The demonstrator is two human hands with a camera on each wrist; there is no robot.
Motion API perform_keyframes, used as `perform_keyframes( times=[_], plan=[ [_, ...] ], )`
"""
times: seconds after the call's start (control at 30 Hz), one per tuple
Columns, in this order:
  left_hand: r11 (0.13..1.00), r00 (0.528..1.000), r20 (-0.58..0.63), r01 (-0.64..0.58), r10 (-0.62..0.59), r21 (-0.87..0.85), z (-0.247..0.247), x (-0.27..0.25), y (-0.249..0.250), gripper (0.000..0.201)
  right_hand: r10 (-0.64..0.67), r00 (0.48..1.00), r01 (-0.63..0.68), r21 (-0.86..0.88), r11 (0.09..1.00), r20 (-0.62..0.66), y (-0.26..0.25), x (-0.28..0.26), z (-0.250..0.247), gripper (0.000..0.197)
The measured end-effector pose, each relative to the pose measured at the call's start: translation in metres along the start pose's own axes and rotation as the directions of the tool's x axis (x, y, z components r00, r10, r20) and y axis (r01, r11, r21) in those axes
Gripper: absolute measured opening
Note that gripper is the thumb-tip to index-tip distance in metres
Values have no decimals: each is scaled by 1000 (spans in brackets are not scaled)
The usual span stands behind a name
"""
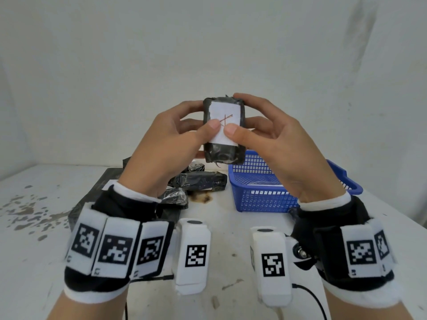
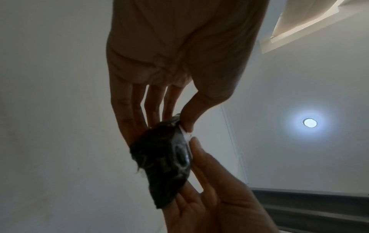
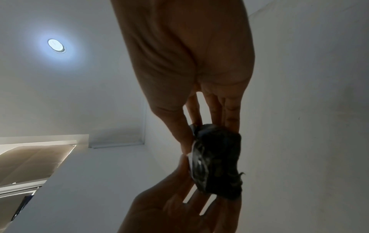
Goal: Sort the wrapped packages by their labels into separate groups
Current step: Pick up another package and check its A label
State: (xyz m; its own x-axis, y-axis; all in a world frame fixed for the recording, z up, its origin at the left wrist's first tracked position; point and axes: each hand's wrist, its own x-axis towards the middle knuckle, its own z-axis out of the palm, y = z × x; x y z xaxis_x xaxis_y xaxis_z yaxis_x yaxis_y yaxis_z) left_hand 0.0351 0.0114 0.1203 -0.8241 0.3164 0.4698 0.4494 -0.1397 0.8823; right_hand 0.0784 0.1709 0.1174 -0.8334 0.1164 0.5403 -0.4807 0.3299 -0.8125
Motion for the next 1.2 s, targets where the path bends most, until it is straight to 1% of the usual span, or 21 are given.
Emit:
perform_keyframes(
  times=[0.27, 0.4, 0.57, 0.63, 0.7, 0.8, 0.83, 1.03, 1.13, 1.2],
  plan=[
    [1000, 1000, -10, -5, 5, -10, 1, -1, 1, 20, -24, 1000, 24, 9, 1000, 11, -1, -1, -2, 35],
    [1000, 1000, -5, -28, 28, 12, 1, -1, 0, 20, -30, 1000, 30, 11, 999, 7, -1, -1, -4, 25],
    [996, 997, 3, -80, 80, 30, 0, -1, -1, 16, -43, 999, 45, -64, 997, 24, -3, -3, -8, 19],
    [998, 998, 2, -67, 67, 23, 0, -2, 0, 14, -50, 998, 50, -31, 998, 24, -3, -3, -9, 19],
    [999, 999, 5, -35, 35, -1, 1, -3, 2, 13, -64, 998, 64, -6, 998, 29, -3, -2, -9, 24],
    [999, 999, -9, -34, 33, -9, 2, -3, 3, 9, -52, 999, 51, 43, 998, 12, -2, -1, -8, 33],
    [999, 999, -16, -34, 34, -9, 2, -3, 3, 9, -48, 999, 48, 47, 998, 7, -2, 0, -8, 32],
    [997, 997, -52, -60, 62, 45, 3, -2, 1, 8, -31, 999, 31, 44, 999, 16, 0, 0, -3, 9],
    [995, 997, -24, -71, 72, 65, 4, -3, 3, 17, 0, 1000, 0, 129, 992, -4, -2, 0, -4, 5],
    [997, 999, 29, -16, 14, 74, 3, -2, 3, 21, 30, 999, -25, 219, 975, -19, -5, 1, -5, 6]
  ],
)
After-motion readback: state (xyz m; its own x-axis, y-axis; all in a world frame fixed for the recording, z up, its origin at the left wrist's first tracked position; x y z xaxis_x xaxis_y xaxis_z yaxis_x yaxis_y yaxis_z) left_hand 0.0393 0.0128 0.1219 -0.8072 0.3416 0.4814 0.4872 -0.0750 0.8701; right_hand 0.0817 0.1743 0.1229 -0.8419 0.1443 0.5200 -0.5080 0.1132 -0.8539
